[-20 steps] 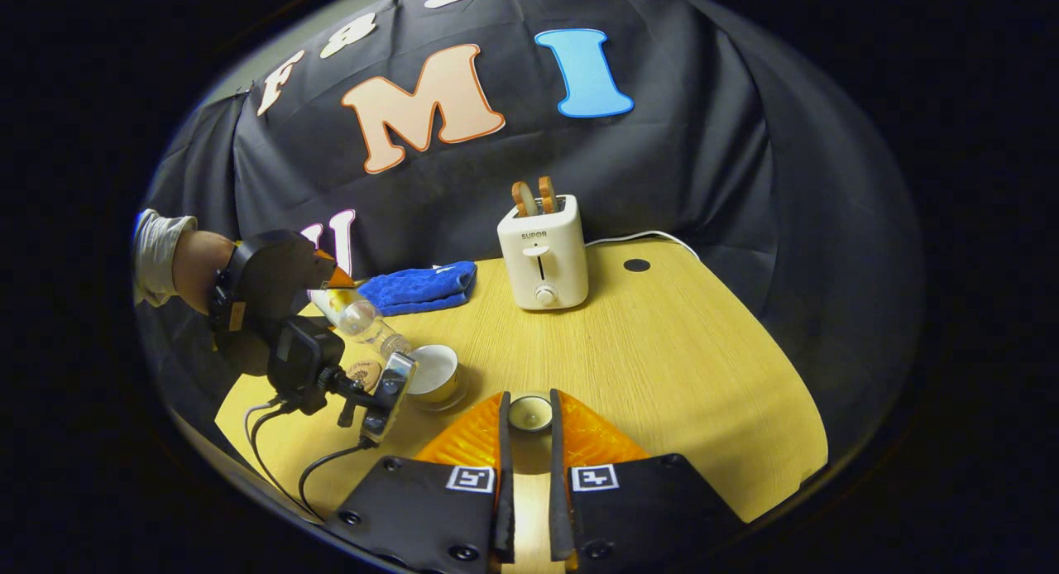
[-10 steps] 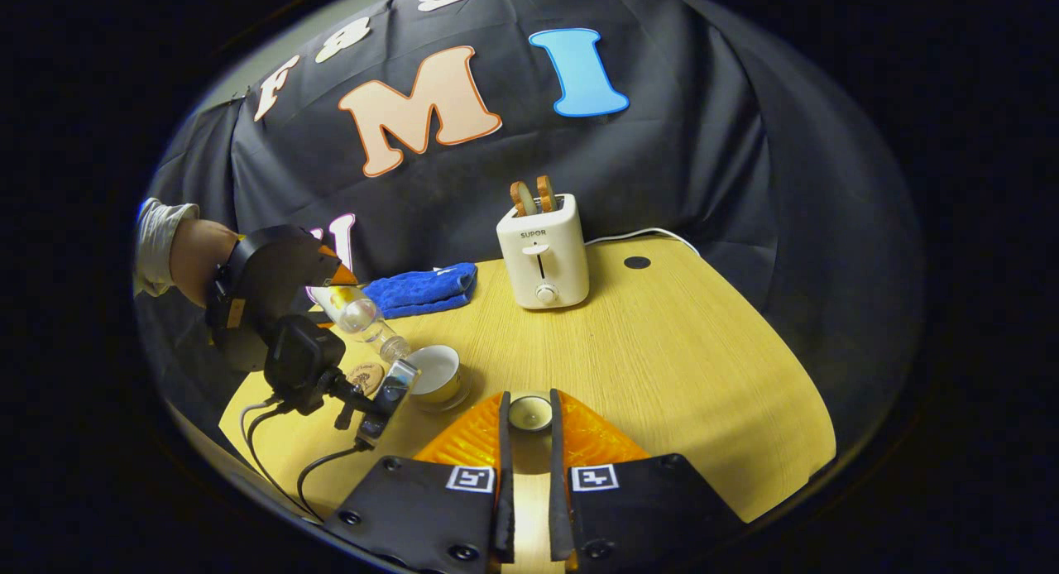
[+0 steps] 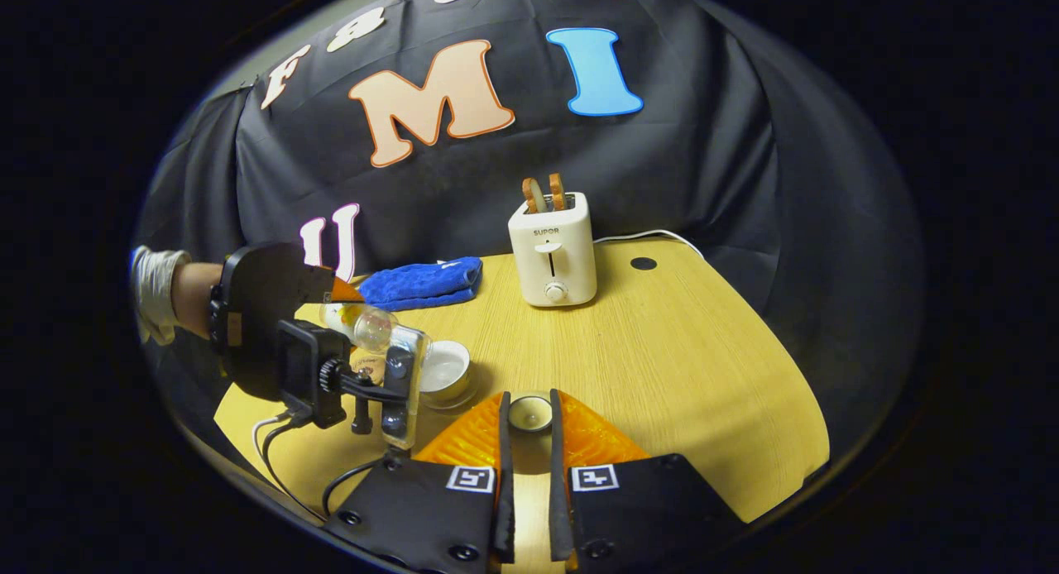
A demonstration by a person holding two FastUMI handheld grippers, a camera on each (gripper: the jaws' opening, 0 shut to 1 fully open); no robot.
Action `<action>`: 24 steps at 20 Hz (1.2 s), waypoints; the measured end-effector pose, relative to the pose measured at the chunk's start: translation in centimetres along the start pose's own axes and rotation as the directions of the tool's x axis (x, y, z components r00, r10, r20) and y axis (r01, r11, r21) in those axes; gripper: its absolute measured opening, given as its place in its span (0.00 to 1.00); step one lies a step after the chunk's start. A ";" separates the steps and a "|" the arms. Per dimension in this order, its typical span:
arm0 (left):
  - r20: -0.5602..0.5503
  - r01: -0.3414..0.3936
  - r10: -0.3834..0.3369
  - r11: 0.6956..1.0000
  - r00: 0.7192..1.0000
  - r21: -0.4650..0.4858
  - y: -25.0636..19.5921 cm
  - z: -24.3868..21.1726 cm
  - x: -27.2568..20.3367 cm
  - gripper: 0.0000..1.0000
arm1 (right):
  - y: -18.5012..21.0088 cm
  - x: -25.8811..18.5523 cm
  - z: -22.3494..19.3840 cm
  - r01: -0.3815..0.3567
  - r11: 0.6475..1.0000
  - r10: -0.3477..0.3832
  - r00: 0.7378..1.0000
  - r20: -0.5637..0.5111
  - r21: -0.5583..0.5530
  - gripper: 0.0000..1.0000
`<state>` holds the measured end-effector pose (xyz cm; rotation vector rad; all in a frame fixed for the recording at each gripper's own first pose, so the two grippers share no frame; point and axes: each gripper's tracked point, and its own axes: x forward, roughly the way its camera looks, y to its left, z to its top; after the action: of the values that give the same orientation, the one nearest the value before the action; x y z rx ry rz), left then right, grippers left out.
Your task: Open the teacup lid with one hand, grasp the water bottle and pour water into the teacup with the other hand; after pouring, place the water bottle on the coaster and then close the teacup lid.
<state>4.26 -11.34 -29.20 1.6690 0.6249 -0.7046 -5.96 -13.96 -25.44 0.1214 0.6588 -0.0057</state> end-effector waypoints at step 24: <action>0.268 0.144 0.261 0.412 0.927 -0.900 -1.3 0.5 0.9 0.68 | 6.6 1.5 1.6 0.060 0.986 -0.072 0.995 -0.072 -0.158 0.19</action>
<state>3.90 -11.51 -30.76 0.4640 0.5108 -0.4417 -3.55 -7.50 -24.37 -0.0512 0.7377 -0.0131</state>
